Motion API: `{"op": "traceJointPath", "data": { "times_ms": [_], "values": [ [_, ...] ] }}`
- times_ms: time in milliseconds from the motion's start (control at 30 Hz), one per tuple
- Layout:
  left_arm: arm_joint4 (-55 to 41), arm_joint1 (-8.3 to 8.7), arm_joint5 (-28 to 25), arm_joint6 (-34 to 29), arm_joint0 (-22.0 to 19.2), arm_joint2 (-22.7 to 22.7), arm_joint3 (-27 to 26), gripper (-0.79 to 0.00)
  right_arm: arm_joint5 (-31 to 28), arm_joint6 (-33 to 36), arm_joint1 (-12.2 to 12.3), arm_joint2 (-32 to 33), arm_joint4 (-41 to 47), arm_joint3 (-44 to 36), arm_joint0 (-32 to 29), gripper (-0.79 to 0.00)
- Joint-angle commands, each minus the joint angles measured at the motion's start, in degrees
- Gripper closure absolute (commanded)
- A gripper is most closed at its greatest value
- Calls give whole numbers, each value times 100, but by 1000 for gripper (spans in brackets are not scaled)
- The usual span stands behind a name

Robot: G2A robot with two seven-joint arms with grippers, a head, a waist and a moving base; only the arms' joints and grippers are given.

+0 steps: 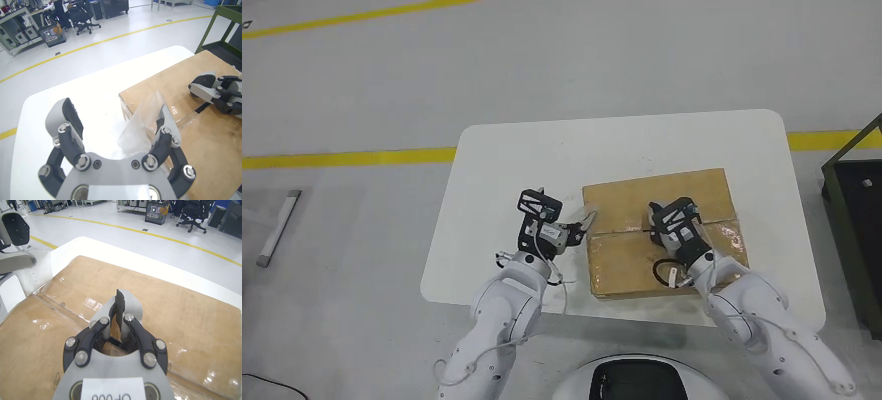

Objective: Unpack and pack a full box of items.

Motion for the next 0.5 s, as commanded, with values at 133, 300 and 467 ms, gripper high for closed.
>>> {"op": "traceJointPath", "data": {
  "times_ms": [133,300,467],
  "values": [
    [142,-70,-78,-49,-311,274,58,-785,222,-101,-16,214,255,-216,-68,0],
    [203,-123,-219,53,-534,444,182,-785,505,-145,-9,617,405,-558,-128,0],
    [240,-196,-277,-30,-764,668,276,-785,670,-104,28,1244,503,-879,-372,0]
  ]
}}
